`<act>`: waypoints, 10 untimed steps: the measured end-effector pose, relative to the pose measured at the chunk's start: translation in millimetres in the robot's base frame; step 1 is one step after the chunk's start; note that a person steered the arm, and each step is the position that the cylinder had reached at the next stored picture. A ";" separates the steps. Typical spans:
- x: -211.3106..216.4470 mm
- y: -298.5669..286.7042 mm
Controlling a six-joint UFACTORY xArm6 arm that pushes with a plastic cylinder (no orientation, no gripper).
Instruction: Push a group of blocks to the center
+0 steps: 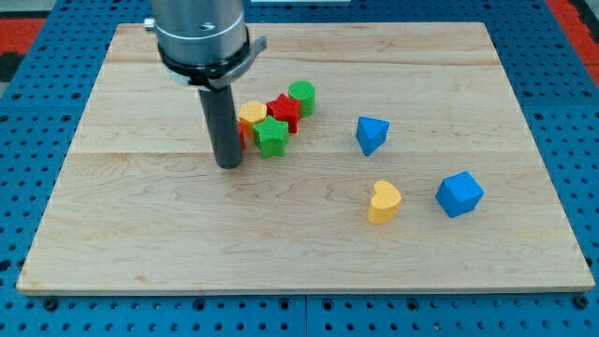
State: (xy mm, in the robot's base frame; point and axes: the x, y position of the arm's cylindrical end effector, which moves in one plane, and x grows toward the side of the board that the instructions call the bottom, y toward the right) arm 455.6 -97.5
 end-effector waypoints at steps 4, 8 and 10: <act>-1.6 -94.7; -62.3 9.6; -98.2 21.7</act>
State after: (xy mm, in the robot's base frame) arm 357.4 -75.7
